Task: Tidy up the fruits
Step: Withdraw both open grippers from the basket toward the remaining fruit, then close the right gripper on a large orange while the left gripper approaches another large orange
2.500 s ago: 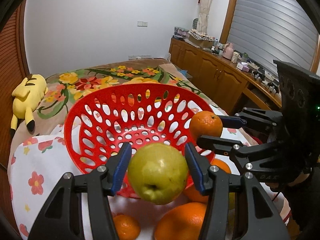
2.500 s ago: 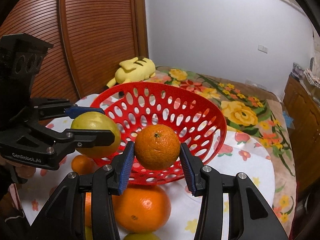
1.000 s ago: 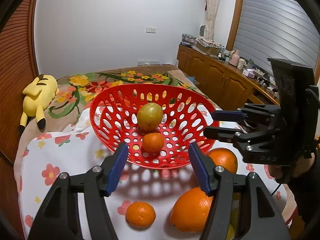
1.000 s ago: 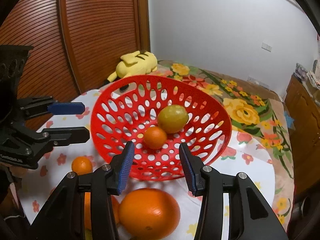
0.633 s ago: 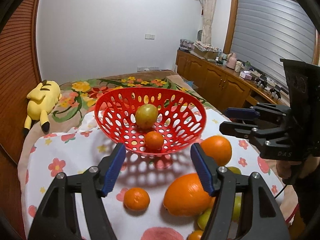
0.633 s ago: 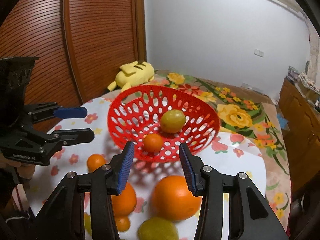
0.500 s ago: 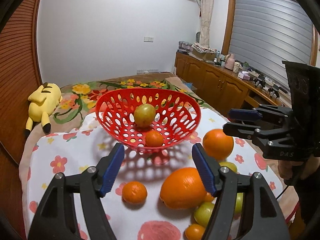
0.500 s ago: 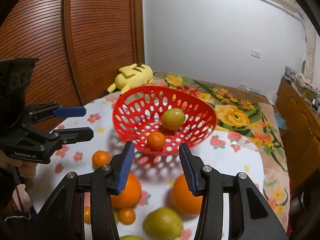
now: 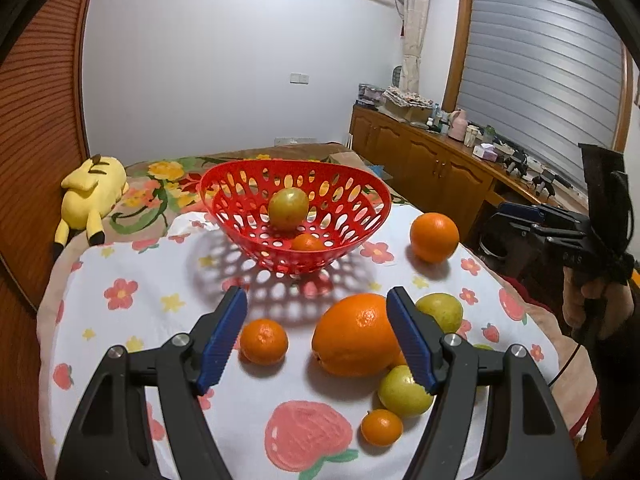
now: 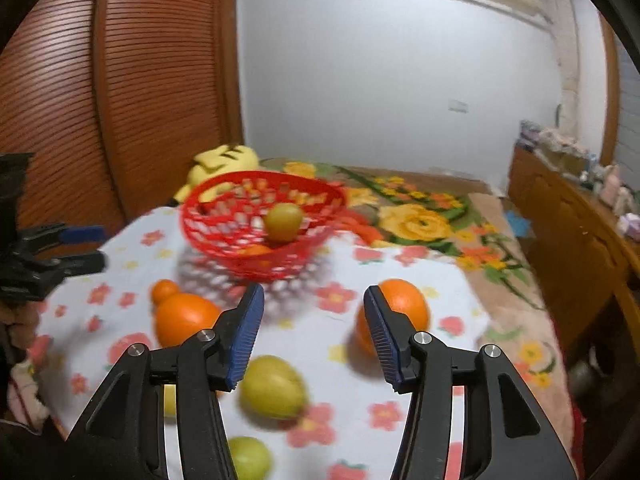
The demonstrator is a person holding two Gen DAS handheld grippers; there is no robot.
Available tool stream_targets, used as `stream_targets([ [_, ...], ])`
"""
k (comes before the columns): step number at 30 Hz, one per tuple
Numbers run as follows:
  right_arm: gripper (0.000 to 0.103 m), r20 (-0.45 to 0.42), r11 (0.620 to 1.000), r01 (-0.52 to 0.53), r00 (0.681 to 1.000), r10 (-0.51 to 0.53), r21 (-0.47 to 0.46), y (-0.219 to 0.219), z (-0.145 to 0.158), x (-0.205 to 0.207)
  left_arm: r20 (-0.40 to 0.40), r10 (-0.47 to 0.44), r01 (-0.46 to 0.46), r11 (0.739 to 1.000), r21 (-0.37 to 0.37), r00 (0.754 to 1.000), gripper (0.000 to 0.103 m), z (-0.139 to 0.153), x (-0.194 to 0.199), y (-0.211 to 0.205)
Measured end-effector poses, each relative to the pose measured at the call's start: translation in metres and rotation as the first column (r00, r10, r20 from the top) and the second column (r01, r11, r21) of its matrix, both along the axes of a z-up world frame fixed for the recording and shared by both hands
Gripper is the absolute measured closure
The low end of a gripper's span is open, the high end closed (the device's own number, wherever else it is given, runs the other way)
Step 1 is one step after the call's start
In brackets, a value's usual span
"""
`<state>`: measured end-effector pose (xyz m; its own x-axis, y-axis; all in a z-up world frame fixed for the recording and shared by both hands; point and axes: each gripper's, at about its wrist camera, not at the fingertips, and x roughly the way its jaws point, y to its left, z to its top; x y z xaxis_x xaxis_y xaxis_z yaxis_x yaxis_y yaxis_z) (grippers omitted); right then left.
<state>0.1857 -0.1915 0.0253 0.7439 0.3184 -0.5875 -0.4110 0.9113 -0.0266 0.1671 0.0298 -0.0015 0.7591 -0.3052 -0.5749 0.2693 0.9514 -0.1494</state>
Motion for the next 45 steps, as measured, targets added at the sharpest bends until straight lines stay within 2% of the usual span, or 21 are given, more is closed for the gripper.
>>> stream_targets([
  [3,0.047,-0.008,1.000,0.016,1.000,-0.016,0.000,-0.009,-0.004,0.006,-0.013,0.002,-0.002,1.000,-0.002,1.000,0.031,-0.008,0.004,-0.001],
  [5,0.042,-0.004,1.000,0.028,1.000,-0.028,-0.002,-0.013,-0.007,0.015,-0.026,0.003,-0.003,1.000,0.009,1.000,0.031,-0.012,0.008,-0.004],
  [7,0.033,0.000,0.999,0.035,0.999,-0.035,-0.008,-0.018,-0.013,0.029,-0.029,0.001,0.000,1.000,0.010,1.000,0.031,-0.014,0.011,-0.006],
  [12,0.031,-0.046,0.994,0.083,0.995,-0.086,-0.065,-0.031,-0.043,0.099,-0.040,0.008,-0.008,1.000,-0.001,0.999,0.031,-0.017,0.019,-0.006],
  [16,0.031,-0.114,0.995,0.090,0.989,-0.094,-0.041,-0.041,-0.060,0.130,-0.047,0.001,-0.002,1.000,-0.011,0.999,0.031,-0.018,0.026,-0.006],
  [30,0.029,-0.196,0.998,0.055,0.979,-0.051,0.015,-0.049,-0.072,0.123,-0.091,-0.059,0.057,0.998,-0.028,0.994,0.031,-0.032,0.050,-0.030],
  [45,0.029,-0.240,0.999,0.025,0.971,-0.018,0.028,-0.043,-0.084,0.116,-0.115,-0.054,0.052,0.998,-0.021,0.992,0.031,-0.043,0.052,-0.031],
])
